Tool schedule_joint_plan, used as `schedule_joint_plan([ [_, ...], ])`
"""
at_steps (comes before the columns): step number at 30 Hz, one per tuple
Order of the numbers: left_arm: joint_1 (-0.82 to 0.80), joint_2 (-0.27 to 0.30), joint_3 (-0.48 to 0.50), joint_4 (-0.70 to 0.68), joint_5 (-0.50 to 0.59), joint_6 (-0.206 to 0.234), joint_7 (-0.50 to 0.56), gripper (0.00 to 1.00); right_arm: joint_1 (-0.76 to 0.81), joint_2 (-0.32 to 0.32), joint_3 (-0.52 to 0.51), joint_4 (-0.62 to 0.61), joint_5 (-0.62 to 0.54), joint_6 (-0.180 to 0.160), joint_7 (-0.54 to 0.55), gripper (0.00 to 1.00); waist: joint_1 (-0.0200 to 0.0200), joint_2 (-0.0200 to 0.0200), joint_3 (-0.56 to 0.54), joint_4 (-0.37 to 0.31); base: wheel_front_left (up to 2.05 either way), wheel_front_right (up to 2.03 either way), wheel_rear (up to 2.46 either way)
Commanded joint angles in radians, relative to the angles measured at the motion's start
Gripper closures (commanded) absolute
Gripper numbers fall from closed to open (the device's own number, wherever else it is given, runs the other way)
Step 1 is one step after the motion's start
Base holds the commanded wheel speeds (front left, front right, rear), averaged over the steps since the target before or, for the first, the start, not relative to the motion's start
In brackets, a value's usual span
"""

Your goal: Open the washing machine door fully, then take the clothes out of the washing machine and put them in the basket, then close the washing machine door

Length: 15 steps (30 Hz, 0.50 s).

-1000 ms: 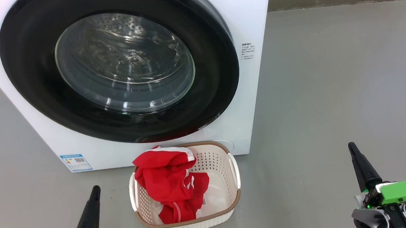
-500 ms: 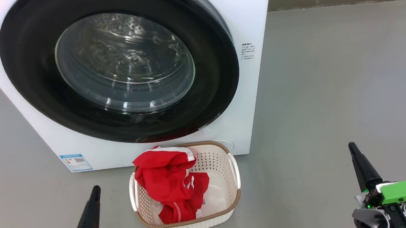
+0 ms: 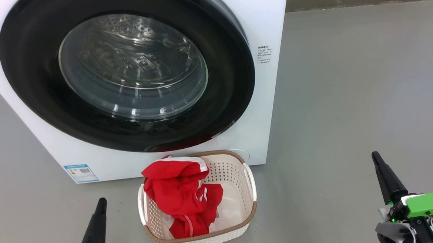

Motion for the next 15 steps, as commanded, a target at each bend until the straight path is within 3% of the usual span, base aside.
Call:
schedule_joint_plan([
  [1, -0.039, 0.013, 0.036, -0.020, 0.009, -0.007, 0.007, 1.00, -0.041, -0.008, 0.018, -0.025, -0.007, 0.000, 0.006, 1.00, -0.0001, 0.0000, 0.000, 0.000, 0.00, 0.00, 0.00],
  [15, -0.040, 0.010, 0.040, -0.020, 0.012, -0.007, 0.010, 1.00, -0.042, -0.006, 0.015, -0.025, -0.009, 0.000, 0.009, 1.00, -0.0001, 0.0000, 0.000, 0.000, 0.00, 0.00, 0.00],
])
